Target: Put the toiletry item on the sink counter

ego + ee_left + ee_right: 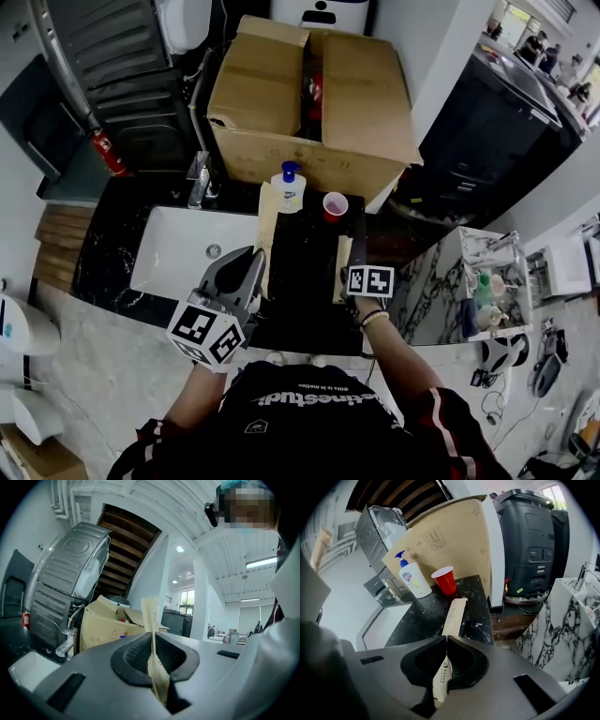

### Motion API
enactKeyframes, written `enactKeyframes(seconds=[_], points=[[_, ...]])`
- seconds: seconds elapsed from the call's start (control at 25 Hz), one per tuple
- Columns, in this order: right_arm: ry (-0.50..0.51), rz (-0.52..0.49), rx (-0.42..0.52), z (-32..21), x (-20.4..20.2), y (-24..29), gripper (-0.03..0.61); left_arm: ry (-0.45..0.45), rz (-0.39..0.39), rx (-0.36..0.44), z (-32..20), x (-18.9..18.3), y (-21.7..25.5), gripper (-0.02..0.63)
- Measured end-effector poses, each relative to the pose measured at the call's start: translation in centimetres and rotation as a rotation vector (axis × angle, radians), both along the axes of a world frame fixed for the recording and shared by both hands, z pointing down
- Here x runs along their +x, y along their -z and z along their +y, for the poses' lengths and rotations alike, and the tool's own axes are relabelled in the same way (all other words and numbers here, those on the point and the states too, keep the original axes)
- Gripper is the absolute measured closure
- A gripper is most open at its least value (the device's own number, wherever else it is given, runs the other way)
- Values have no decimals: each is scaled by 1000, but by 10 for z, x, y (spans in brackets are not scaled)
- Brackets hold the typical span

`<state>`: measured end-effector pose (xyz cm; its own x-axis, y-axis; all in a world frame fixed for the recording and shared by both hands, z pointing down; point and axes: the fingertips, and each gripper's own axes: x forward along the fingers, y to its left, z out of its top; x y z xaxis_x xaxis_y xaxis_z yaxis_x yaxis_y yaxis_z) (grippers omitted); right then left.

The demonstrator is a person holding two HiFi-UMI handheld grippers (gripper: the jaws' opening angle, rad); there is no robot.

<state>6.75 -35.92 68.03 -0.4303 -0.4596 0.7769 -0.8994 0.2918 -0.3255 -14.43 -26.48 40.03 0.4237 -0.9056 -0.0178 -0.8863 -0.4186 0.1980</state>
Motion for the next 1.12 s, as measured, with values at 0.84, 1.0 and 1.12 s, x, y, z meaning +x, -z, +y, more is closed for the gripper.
enactKeyframes(seconds=[0.84, 1.0, 1.12], points=[[-120, -113, 275, -15, 17, 104, 400, -27, 2, 24, -7, 8, 11, 581], [-95, -77, 582, -11, 33, 200, 416, -36, -25, 44, -9, 9, 15, 581], [-60, -78, 744, 10, 35, 255, 428, -30, -35, 56, -9, 6, 18, 581]])
